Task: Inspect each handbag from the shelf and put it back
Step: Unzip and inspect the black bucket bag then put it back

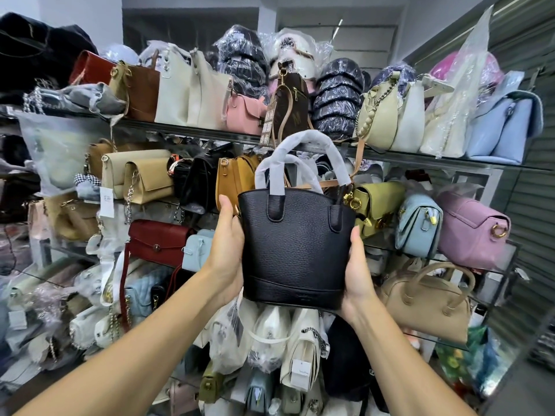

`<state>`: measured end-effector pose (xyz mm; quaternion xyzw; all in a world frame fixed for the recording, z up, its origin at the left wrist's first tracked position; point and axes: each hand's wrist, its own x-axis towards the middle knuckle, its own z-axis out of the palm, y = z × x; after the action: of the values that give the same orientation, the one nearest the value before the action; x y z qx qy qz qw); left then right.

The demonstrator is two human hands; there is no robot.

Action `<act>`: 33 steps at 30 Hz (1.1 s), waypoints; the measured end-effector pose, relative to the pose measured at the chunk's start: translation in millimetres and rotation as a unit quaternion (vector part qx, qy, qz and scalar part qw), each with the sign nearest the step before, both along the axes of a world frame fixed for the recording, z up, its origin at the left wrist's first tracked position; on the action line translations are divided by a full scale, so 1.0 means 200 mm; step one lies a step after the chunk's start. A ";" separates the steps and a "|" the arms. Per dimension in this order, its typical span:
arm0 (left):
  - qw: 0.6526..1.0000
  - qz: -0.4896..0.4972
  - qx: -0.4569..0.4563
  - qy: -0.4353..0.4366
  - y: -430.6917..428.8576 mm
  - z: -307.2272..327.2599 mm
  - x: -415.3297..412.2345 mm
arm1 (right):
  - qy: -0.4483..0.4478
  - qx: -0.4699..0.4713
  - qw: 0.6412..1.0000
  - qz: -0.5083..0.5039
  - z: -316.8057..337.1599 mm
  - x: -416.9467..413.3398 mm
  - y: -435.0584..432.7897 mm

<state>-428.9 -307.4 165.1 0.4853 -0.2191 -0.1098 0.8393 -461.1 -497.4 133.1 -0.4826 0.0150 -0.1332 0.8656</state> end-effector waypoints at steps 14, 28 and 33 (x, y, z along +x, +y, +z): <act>0.999 -0.034 -0.031 -0.009 -0.04 0.02 -0.03 | -0.036 0.050 0.998 0.004 0.01 0.02 -0.02; 0.999 0.029 -0.008 0.027 -0.02 0.05 -0.03 | -0.048 -0.029 0.997 -0.047 0.09 -0.08 0.09; 0.997 0.020 -0.051 0.046 0.00 0.04 0.00 | -0.057 -0.045 0.997 -0.033 0.13 -0.10 0.15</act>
<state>-429.4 -307.6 173.6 0.4404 -0.1753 -0.1038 0.8744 -481.0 -467.2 158.5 -0.5121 -0.0242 -0.1896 0.8374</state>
